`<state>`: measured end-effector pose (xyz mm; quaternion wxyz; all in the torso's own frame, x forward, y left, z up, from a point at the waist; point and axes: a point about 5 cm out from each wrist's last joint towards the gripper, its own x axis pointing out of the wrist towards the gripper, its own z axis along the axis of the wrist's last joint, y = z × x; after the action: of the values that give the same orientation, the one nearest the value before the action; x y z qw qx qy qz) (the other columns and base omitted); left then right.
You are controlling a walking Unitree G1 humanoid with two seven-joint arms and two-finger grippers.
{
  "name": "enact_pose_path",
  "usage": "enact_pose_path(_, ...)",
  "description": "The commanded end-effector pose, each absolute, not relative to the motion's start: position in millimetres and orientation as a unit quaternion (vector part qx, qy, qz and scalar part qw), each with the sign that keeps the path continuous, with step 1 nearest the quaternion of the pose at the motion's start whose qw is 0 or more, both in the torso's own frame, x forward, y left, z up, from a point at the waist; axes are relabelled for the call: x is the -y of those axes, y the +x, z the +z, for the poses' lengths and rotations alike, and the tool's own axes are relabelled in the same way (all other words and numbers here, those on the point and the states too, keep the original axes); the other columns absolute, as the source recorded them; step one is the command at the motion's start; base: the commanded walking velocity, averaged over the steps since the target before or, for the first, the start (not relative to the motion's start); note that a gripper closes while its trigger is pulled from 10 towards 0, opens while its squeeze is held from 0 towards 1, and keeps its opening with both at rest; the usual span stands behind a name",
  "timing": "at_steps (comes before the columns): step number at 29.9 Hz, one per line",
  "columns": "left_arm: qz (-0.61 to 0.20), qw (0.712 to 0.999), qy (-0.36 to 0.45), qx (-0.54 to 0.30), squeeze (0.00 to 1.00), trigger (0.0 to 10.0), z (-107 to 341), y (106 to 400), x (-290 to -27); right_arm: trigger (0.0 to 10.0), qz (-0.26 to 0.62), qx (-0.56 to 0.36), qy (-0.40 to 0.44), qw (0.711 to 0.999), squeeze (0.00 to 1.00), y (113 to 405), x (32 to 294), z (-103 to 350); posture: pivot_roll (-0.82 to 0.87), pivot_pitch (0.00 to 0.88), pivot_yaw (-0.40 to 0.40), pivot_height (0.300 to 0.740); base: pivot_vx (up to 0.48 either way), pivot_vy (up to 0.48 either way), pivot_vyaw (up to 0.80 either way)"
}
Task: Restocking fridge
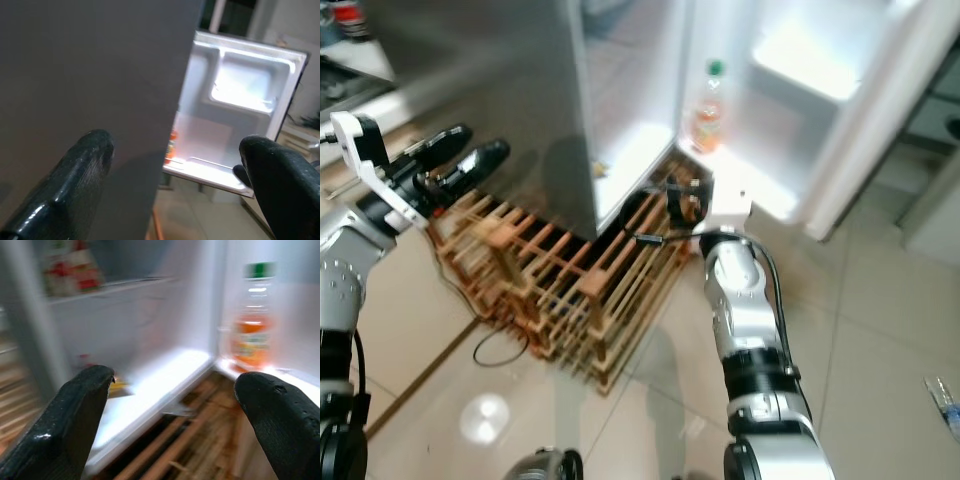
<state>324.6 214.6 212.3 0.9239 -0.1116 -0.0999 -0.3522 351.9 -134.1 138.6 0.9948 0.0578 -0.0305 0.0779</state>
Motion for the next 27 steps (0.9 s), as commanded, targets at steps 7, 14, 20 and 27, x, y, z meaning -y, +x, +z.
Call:
enact_pose_path(7, -0.27, 0.946, -0.163, 0.069, 0.0, 10.0, 208.8, 340.5, -135.1, 10.0, 0.114, 0.036, 0.204, 0.972, 0.0, 358.9, 118.7, 147.2, 0.0, 0.0, 0.016, 0.74, 0.0, 0.0, 0.56)
enact_pose_path(14, -0.193, 0.976, -0.051, 0.084, 0.0, 10.0, 200.8, 344.4, -129.4, 10.0, 0.13, 0.033, 0.189, 0.973, 0.0, 355.4, 118.5, 141.8, -0.03, 0.0, 0.028, 0.74, 0.0, 0.0, 0.52)
enact_pose_path(20, -0.082, 0.994, 0.046, 0.049, 0.17, 10.0, 181.6, 349.1, -139.9, 10.0, 0.145, 0.029, 0.18, 0.973, 0.0, 354.0, 118.8, 140.3, -0.03, 0.0, 0.016, 0.74, 0.0, -0.217, 0.52)
enact_pose_path(27, -0.036, 0.998, 0.038, 0.024, 0.0, 10.0, 169.3, 351.0, -136.1, 10.0, 0.16, 0.032, 0.165, 0.973, 0.0, 354.5, 113.7, 142.8, -0.02, 0.0, 0.018, 0.74, 0.036, -0.249, 0.51)
